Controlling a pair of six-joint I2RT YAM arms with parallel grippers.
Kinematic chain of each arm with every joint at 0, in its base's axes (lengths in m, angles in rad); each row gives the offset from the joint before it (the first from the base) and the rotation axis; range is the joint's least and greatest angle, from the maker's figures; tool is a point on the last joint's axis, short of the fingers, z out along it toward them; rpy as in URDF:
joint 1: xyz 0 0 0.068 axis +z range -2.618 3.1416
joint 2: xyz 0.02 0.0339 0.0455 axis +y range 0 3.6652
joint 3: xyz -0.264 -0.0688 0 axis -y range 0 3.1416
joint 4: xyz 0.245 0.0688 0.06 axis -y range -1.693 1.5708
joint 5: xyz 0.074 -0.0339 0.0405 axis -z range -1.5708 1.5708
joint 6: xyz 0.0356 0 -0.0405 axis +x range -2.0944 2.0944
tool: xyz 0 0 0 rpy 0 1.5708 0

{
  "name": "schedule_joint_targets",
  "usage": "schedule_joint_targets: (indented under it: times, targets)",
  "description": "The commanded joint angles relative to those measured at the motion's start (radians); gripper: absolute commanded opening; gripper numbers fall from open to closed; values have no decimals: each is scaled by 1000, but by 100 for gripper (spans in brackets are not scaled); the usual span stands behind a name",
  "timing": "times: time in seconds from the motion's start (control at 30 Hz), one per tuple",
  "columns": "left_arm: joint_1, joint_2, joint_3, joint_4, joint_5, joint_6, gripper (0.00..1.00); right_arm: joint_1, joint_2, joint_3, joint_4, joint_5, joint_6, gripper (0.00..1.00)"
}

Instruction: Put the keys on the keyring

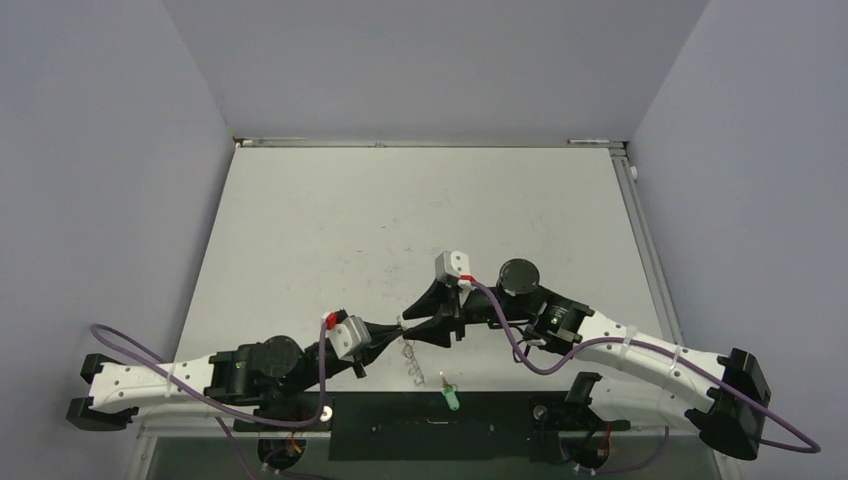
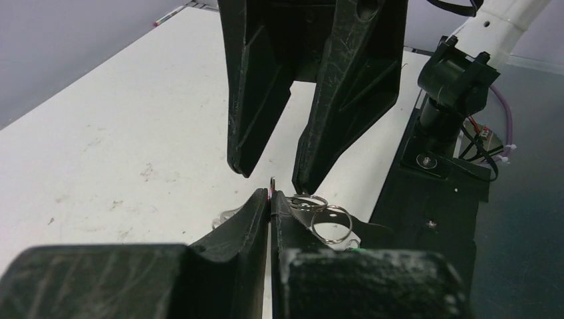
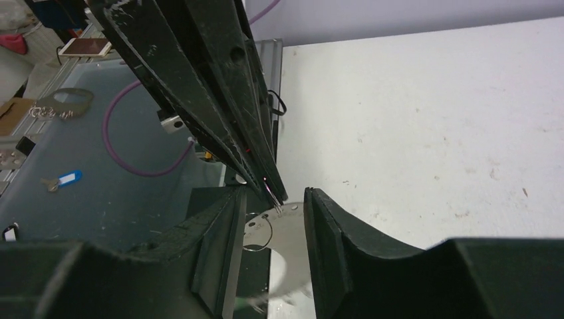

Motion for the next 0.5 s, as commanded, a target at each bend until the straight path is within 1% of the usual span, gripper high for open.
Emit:
schedule_joint_targets:
  times: [0.0,0.3,0.47]
  targets:
    - [1,-1,15,116,61,50,0,32,4,71,16,-28,-69,38]
    - [1,-14,28,107,94,55,0,41,-32,102,-91,-55,-128,33]
    - [1,-19,15,135,107,57,0,19,-83,114,-125,-13,-125,38]
